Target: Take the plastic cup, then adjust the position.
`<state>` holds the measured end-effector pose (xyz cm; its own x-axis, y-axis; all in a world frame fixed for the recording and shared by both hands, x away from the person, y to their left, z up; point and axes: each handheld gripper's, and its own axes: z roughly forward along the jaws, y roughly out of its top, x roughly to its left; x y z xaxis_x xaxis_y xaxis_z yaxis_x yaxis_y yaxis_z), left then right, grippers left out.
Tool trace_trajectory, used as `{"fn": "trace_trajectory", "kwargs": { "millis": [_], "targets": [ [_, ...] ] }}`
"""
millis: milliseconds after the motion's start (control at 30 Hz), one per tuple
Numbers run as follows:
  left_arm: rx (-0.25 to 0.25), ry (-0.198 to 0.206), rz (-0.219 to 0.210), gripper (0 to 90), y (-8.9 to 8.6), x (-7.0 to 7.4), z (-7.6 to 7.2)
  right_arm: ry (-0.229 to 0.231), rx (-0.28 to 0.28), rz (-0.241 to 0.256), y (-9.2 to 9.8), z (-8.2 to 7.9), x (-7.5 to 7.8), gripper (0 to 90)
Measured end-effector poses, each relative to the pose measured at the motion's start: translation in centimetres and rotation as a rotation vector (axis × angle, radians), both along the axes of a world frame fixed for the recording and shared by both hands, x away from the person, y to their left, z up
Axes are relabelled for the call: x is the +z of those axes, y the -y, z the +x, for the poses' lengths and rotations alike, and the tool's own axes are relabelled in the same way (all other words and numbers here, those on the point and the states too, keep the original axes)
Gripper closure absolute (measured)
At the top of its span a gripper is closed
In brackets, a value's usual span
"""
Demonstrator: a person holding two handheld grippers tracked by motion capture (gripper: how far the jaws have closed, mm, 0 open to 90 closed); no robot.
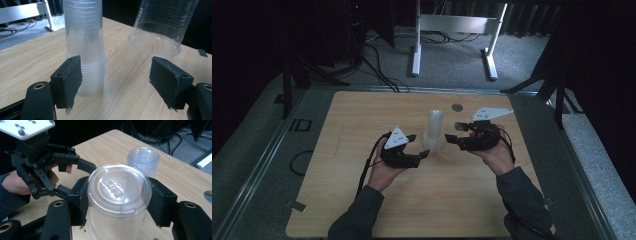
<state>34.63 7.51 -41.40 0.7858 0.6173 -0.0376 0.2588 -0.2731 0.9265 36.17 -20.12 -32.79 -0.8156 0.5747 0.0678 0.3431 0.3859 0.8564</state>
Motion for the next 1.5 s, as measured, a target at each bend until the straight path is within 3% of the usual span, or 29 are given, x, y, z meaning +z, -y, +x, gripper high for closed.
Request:
{"fn": "trace_trajectory", "kwargs": {
  "millis": [400, 833, 1233, 1500],
  "targets": [
    [-0.016, 0.007, -0.017, 26.2, 0.2, 0.2, -0.6, -0.045, -0.007, 0.011, -0.2, 0.4, -2.1, 41.0],
    [-0.026, 0.002, -0.028, 25.2, 0.5, 0.0, -0.9, -0.059, -0.002, 0.030, -0.6, 0.3, -2.8, 41.0],
    [-0.062, 0.008, -0.044, 24.5, 1.5, -0.1, -1.3, -0.083, -0.001, 0.069, -0.8, 0.1, -3.4, 41.0],
    [-0.081, 0.020, -0.059, 22.6, 2.1, 0.0, -1.4, -0.104, 0.005, 0.128, -0.9, 0.0, -3.7, 41.0]
  ]
}}
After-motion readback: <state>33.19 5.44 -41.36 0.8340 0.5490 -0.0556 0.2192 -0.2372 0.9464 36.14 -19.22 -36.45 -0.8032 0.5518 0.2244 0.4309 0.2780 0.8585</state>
